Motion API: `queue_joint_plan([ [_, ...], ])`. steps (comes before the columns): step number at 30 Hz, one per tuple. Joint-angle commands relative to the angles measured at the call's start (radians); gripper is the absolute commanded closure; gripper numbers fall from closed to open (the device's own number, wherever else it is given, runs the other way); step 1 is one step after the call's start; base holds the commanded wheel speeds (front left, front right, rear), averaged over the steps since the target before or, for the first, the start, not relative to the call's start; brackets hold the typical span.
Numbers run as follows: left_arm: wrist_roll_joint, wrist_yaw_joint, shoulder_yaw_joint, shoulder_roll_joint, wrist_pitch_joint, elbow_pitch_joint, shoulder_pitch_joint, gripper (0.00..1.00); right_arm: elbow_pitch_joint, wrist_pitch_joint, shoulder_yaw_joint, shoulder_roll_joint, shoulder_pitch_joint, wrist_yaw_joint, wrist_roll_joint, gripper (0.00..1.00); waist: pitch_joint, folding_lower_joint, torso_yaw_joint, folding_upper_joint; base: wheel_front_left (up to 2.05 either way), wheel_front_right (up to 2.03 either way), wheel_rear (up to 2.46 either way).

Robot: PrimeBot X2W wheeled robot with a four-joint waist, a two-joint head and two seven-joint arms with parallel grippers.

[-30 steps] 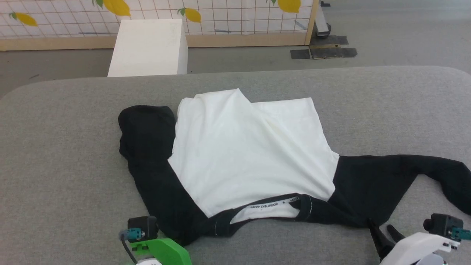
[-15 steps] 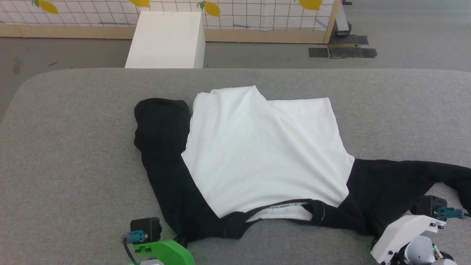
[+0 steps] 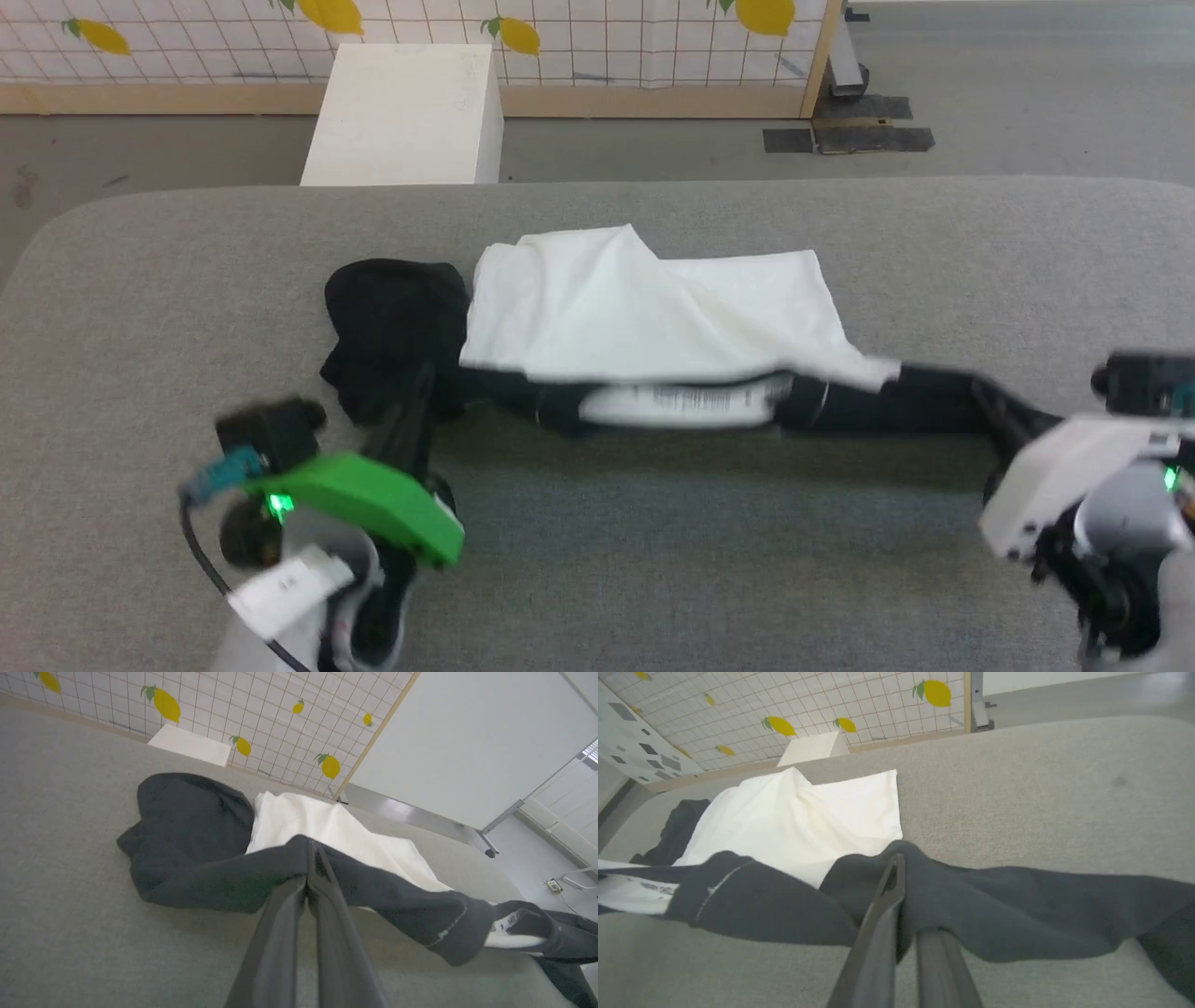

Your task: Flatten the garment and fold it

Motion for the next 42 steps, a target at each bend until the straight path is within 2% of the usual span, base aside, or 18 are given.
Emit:
queue_joint_plan([
  [1,-0.014,-0.012,0.009,0.02,0.015,-0.018,-0.061,1.0,-0.039,0.04,0.012,-0.008,-0.059,-0.002,-0.036,1.0,0.019,0.0,-0.008,0.0,0.0,0.0,0.0],
  [3,-0.023,-0.025,0.019,0.042,0.045,-0.037,-0.147,1.0,-0.086,0.106,0.04,-0.031,-0.142,-0.002,-0.059,1.0,0.046,0.0,-0.014,0.0,0.0,0.0,0.0],
  [6,-0.038,-0.032,0.041,0.074,0.099,-0.054,-0.309,1.0,-0.104,0.192,0.102,-0.119,-0.299,-0.002,-0.098,1.0,0.111,0.0,-0.026,0.0,0.0,0.0,0.0],
  [10,-0.044,-0.014,0.072,0.103,0.163,-0.031,-0.554,1.0,-0.046,0.254,0.17,-0.202,-0.544,-0.002,-0.104,1.0,0.213,0.0,-0.038,0.0,0.0,0.0,0.0],
  [13,-0.026,0.008,0.093,0.123,0.179,0.012,-0.745,1.0,0.017,0.263,0.214,-0.238,-0.73,-0.002,-0.107,1.0,0.292,0.0,-0.046,0.0,0.0,0.0,0.0],
  [16,-0.006,0.031,0.115,0.133,0.161,0.092,-0.936,1.0,0.097,0.225,0.25,-0.264,-0.918,-0.002,-0.134,1.0,0.361,0.0,-0.056,0.0,0.0,0.0,0.0],
  [20,0.051,0.052,0.116,0.152,0.104,0.195,-1.138,1.0,0.198,0.159,0.267,-0.266,-1.129,-0.002,-0.176,1.0,0.428,0.0,-0.064,0.0,0.0,0.0,0.0],
  [25,0.088,0.086,0.147,0.147,-0.033,0.304,-1.331,1.0,0.31,0.021,0.223,-0.224,-1.339,-0.002,-0.248,1.0,0.471,0.0,-0.071,0.0,0.0,0.0,0.0],
  [28,0.09,0.095,0.163,0.14,-0.099,0.335,-1.396,1.0,0.366,-0.07,0.193,-0.199,-1.428,-0.002,-0.297,1.0,0.476,0.0,-0.072,0.0,0.0,0.0,0.0],
  [33,0.066,0.062,0.177,0.134,-0.171,0.42,-1.426,1.0,0.451,-0.173,0.166,-0.171,-1.478,-0.002,-0.338,1.0,0.47,0.0,-0.058,0.0,0.0,0.0,0.0],
  [36,0.076,0.032,0.155,0.146,-0.179,0.473,-1.372,1.0,0.503,-0.181,0.171,-0.166,-1.427,-0.002,-0.325,1.0,0.453,0.0,-0.048,0.0,0.0,0.0,0.0],
  [42,0.099,-0.04,0.088,0.171,-0.159,0.558,-1.149,1.0,0.573,-0.181,0.218,-0.171,-1.217,-0.002,-0.245,1.0,0.387,0.0,-0.035,0.0,0.0,0.0,0.0],
])
